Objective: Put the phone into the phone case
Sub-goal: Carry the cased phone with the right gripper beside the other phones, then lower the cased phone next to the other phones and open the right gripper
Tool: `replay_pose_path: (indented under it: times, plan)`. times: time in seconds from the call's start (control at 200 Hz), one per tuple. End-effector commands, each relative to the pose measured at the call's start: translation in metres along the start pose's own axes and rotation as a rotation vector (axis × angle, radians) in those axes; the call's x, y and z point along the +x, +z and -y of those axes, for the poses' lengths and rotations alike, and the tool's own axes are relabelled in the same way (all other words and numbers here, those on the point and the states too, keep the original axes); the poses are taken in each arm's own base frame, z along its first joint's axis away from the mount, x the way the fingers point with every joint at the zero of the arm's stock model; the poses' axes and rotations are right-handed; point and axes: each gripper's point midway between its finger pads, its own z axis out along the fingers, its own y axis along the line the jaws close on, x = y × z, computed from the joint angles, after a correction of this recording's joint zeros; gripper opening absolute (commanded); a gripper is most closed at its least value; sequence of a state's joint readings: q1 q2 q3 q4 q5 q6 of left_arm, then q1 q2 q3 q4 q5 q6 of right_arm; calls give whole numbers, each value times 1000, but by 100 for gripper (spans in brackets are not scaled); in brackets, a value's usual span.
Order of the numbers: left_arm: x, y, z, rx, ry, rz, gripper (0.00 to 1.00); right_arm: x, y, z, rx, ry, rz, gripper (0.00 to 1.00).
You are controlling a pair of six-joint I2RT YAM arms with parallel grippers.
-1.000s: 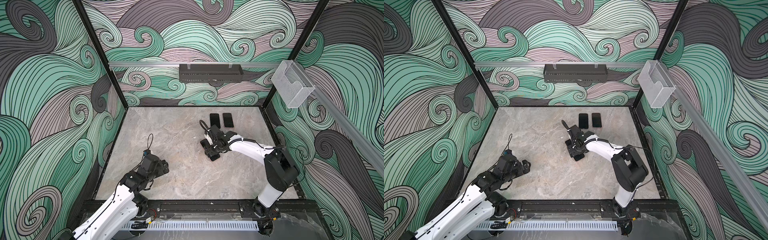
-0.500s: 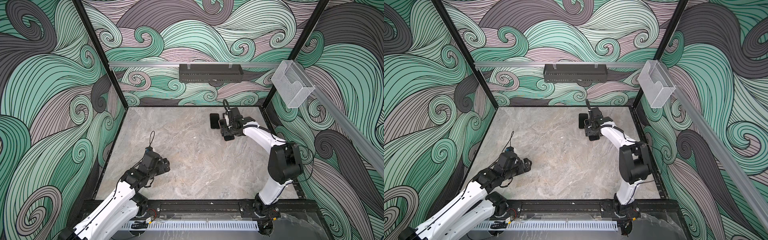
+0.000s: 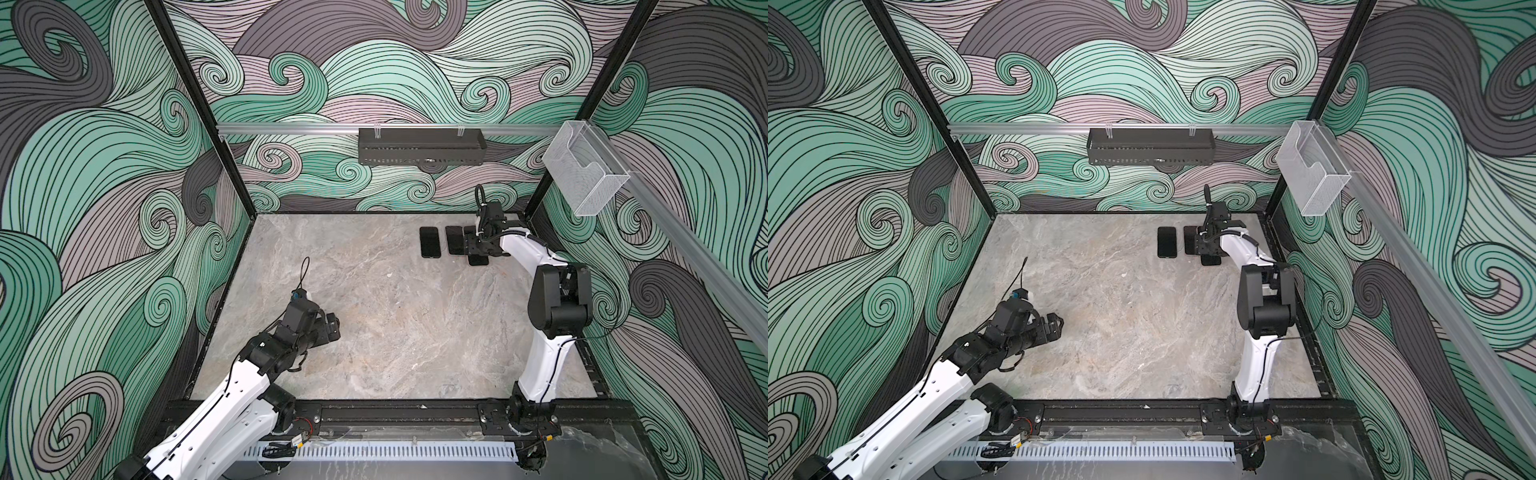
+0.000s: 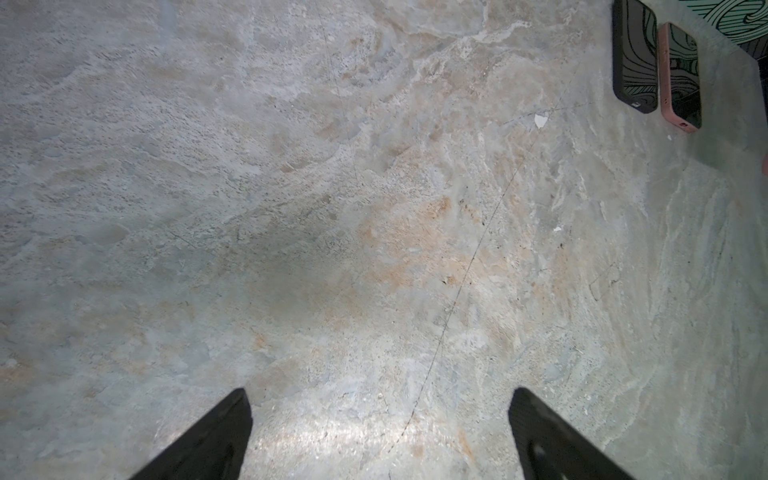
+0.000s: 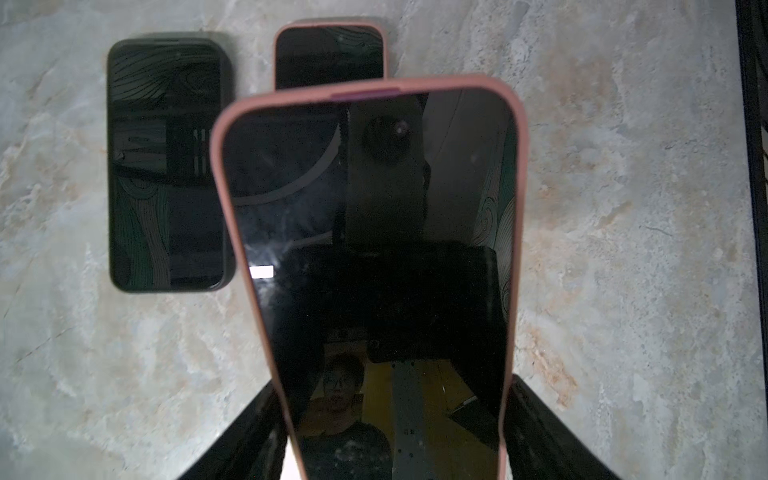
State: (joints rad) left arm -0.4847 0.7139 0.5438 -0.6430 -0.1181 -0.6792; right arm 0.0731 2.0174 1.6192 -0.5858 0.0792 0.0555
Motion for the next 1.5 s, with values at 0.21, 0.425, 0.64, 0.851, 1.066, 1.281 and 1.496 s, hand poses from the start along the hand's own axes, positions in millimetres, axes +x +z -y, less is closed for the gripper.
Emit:
replay_pose_path:
  times: [0.21, 0.425, 0.64, 0.851, 1.066, 1.281, 1.496]
  plan:
    - [-8, -14, 4, 21, 35, 24, 99, -49, 27, 27, 35, 20, 81, 10]
    - [-11, -20, 3, 22, 38, 39, 99, -58, 49, 35, 50, 25, 75, 11]
    - [-13, -20, 4, 17, 46, 35, 98, -56, 67, 35, 53, 23, 46, 12]
    - [-14, -21, 6, 20, 48, 34, 98, -55, 76, 39, 78, 7, 28, 14]
    - [-15, -23, 5, 17, 46, 38, 98, -53, 84, 48, 123, -7, 8, 16]
    - [-16, -24, 6, 19, 46, 39, 99, -52, 90, 47, 117, -8, -4, 22]
    - [-16, -26, 6, 19, 44, 40, 99, -47, 97, 49, 120, -2, -24, 27]
